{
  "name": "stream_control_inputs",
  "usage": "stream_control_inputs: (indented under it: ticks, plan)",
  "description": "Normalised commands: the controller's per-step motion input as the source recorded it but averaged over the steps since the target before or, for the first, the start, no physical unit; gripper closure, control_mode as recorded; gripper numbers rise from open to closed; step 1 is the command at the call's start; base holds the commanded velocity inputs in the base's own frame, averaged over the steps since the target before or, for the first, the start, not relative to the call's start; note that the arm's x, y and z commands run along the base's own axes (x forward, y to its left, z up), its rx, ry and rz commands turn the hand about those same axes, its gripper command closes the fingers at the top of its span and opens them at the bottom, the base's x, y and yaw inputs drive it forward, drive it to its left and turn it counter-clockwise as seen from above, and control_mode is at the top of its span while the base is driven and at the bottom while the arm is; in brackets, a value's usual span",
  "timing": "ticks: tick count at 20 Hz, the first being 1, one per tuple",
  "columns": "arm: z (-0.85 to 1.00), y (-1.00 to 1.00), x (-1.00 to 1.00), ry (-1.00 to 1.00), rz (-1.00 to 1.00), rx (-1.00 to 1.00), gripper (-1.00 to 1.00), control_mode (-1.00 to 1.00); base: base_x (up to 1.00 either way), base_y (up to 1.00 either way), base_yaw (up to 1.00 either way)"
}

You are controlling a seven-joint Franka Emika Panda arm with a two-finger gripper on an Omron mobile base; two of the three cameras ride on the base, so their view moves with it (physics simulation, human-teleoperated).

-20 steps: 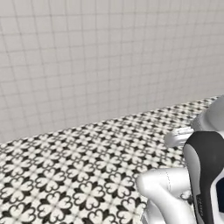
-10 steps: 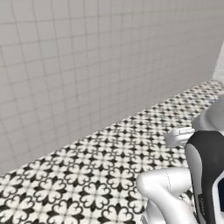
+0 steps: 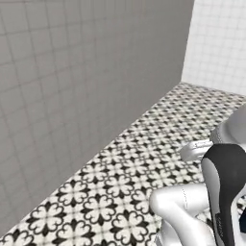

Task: Take the strawberry from the fridge and place it on top of the pancake, located on the dining counter.

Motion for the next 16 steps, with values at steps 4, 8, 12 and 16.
stream_control_inputs:
  ticks: [4,8,12,16]
  plan:
    - [0.00,0.00,0.00,0.00,0.00,0.00,1.00,1.00,1.00,0.05,-0.57]
    - [0.00,0.00,0.00,0.00,0.00,0.00,1.00,1.00,0.78,0.00,-0.70]
    - [0.00,0.00,0.00,0.00,0.00,0.00,1.00,1.00,0.78,0.39,-0.73]
    - [0.00,0.00,0.00,0.00,0.00,0.00,1.00,1.00,0.77,0.54,-0.72]
